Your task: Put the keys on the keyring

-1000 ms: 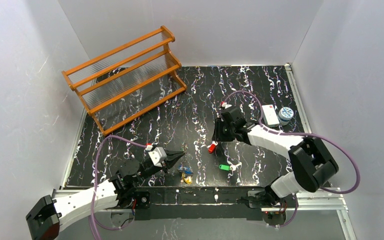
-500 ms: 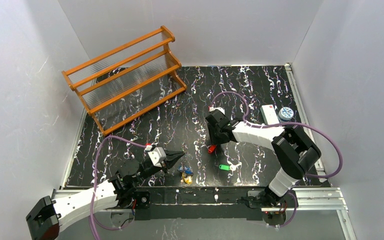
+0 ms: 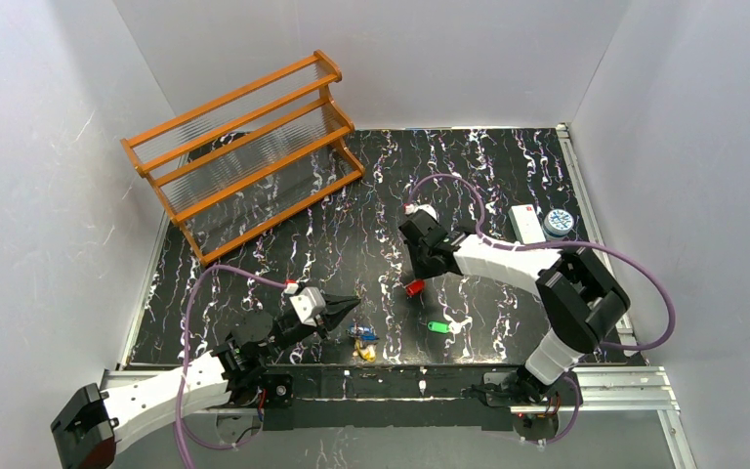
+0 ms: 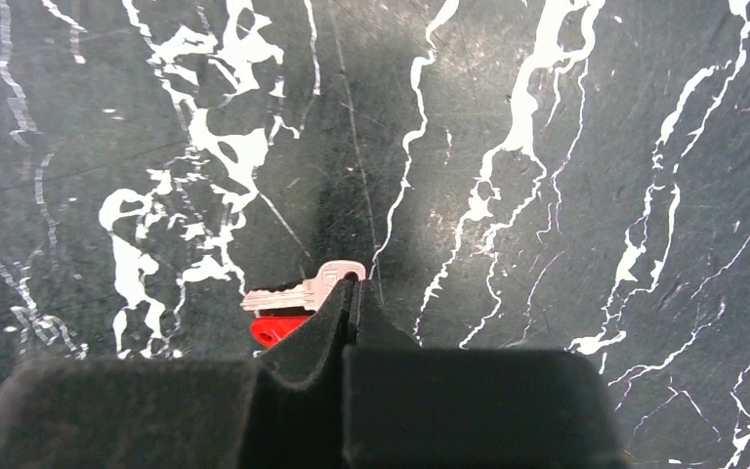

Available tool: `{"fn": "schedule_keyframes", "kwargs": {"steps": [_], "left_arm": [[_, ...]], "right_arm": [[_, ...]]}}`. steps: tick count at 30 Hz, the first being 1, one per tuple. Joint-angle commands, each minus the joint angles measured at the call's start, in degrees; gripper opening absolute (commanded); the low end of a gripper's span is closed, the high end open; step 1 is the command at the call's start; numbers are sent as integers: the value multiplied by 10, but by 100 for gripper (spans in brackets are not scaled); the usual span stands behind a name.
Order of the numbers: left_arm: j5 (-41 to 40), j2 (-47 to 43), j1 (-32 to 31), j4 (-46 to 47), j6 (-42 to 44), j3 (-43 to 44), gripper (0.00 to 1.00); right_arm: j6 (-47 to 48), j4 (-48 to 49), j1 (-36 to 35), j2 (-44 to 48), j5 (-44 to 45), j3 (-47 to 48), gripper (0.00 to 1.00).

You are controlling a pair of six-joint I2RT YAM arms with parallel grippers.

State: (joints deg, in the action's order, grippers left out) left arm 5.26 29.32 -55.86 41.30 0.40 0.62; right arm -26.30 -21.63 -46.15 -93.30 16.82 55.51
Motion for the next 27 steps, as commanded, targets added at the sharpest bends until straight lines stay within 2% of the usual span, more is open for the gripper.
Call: {"fn": "schedule_keyframes", "kwargs": {"steps": [1, 6, 17, 21, 27], "left_arm": [[-23, -8, -2, -10, 0, 30, 0], [-84, 7, -2, -38, -38, 48, 0], [-116, 101, -2, -104, -103, 102, 0], [-130, 103, -2, -109, -137, 98, 0], [-173, 92, -1, -148, -196, 105, 0]], "right_arm": [[19, 5, -1, 48, -22, 22, 1], [23, 23, 0, 67, -45, 16, 1], [1, 85, 9, 84, -164, -21, 1], [-19, 103, 18, 68, -227, -32, 1], [-20, 93, 21, 53, -260, -27, 1]]}}
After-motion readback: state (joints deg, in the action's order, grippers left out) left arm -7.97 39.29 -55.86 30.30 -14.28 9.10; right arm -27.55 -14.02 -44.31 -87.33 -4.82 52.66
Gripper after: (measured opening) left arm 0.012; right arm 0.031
